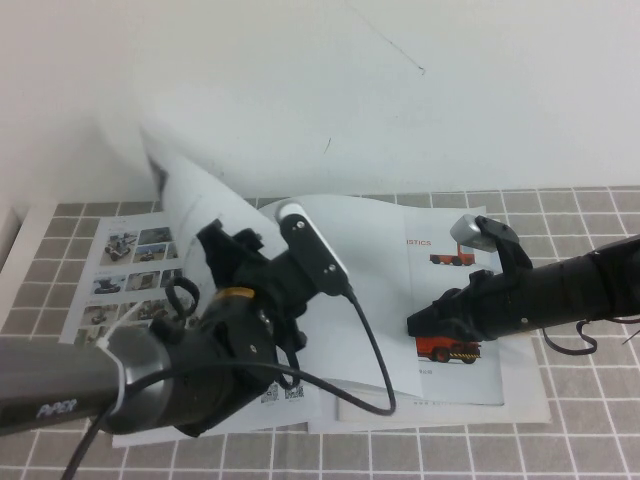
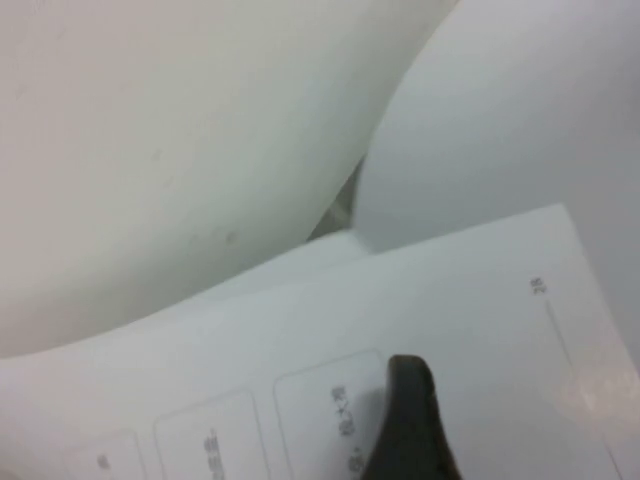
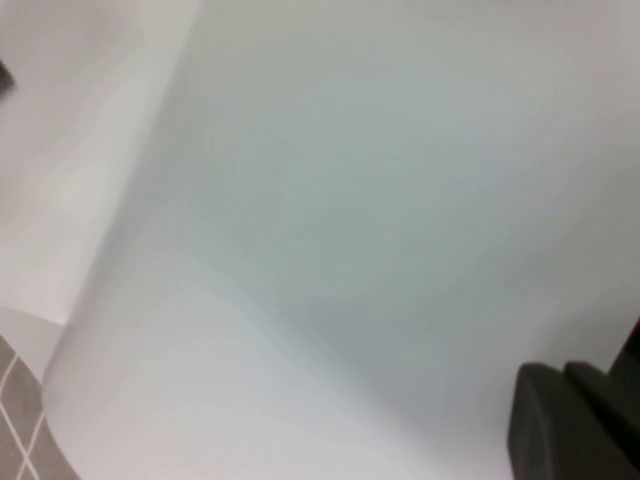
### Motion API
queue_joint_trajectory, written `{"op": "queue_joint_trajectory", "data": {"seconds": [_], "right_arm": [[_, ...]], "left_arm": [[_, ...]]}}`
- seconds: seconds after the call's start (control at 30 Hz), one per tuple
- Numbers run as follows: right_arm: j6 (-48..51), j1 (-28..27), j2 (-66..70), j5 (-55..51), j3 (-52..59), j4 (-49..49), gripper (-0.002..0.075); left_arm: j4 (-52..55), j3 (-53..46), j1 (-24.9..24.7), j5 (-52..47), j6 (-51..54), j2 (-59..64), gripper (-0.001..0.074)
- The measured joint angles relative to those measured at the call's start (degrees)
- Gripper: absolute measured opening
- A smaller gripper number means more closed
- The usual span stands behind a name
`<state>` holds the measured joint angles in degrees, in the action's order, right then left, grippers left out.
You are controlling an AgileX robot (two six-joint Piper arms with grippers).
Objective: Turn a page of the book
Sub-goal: Open the closed book
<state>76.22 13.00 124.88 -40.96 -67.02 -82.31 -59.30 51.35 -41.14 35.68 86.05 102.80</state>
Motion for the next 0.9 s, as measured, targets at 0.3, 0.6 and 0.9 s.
{"op": "queue_joint_trajectory", "data": {"seconds": [0.3,0.6,0.9], "right_arm": [[0.0,0.0,0.0,0.0,0.0,0.0,-0.0003],[0.0,0.0,0.0,-0.1,0.0,0.0,-0.0003],[0.0,0.0,0.0,-0.1,0.0,-0.1,-0.0003]], "left_arm": [[-13.8,0.0,4.3,6.0,9.3,-2.3,0.0455],[-13.9,0.0,4.3,10.4,16.0,-13.3,0.0361],[-17.4,0.0,8.1,-1.7,12.2,-22.0,0.0162]]}}
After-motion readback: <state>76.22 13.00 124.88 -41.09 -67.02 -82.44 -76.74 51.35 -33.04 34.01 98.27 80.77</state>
